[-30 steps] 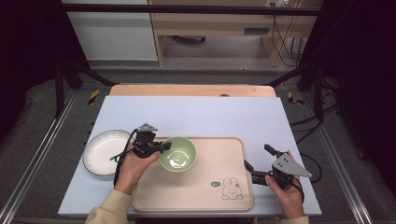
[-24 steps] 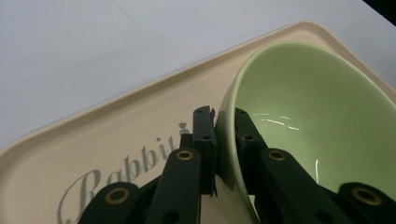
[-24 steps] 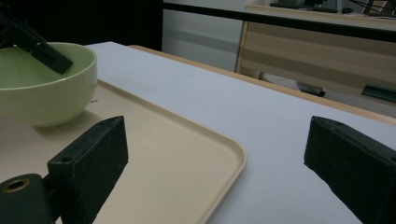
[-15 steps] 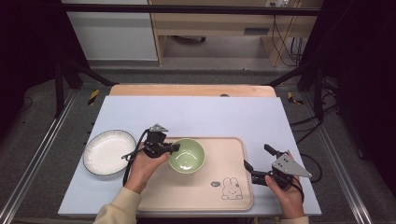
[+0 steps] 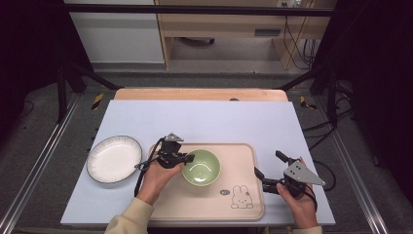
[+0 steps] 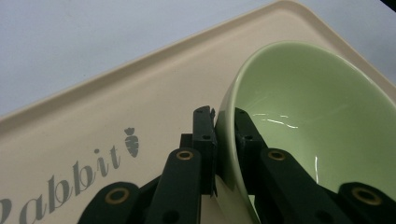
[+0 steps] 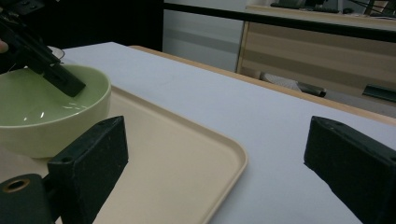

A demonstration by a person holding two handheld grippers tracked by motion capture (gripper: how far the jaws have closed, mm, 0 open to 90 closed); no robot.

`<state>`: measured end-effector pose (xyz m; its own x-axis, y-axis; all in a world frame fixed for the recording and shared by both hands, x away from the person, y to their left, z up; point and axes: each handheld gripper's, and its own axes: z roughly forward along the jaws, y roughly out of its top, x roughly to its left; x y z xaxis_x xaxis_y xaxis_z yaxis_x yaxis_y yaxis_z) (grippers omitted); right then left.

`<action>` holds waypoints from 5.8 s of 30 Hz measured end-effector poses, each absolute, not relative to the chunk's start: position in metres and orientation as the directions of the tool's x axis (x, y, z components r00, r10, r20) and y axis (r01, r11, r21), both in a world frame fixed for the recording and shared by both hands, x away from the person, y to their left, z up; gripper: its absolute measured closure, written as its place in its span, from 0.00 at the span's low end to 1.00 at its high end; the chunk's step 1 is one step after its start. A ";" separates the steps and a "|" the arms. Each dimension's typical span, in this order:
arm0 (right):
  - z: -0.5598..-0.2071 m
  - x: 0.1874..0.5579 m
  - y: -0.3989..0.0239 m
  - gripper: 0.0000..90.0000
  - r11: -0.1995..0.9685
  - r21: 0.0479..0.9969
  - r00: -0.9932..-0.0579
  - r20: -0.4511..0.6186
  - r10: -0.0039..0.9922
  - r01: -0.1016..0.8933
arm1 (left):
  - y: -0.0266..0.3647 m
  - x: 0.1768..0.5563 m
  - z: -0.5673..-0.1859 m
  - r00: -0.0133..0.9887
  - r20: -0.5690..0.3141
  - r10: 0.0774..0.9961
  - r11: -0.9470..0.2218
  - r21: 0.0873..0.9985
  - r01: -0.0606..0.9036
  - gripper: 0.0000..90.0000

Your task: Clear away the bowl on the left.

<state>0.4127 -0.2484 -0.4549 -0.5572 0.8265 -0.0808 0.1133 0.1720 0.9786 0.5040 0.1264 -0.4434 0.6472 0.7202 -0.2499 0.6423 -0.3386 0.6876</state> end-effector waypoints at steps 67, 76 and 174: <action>-0.455 0.412 -0.248 0.07 0.176 0.978 -0.556 -0.084 0.827 0.115 | 0.132 0.491 -0.434 0.687 -0.066 0.723 -0.337 0.835 0.434 0.46; -0.455 0.411 -0.247 0.07 0.174 0.978 -0.557 -0.081 0.826 0.114 | 0.130 0.485 -0.427 0.751 -0.048 0.659 -0.316 0.888 0.334 0.22; -0.454 0.410 -0.249 0.06 0.163 0.982 -0.541 -0.084 0.837 0.099 | 0.281 0.452 -0.411 0.685 0.043 0.727 -0.192 0.971 0.142 0.04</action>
<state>0.4102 -0.2493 -0.4538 -0.5411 0.8367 -0.0845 0.0991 0.1632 0.9816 0.4518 0.2808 -0.4107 0.6853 0.7270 0.0431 0.1424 -0.1918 0.9710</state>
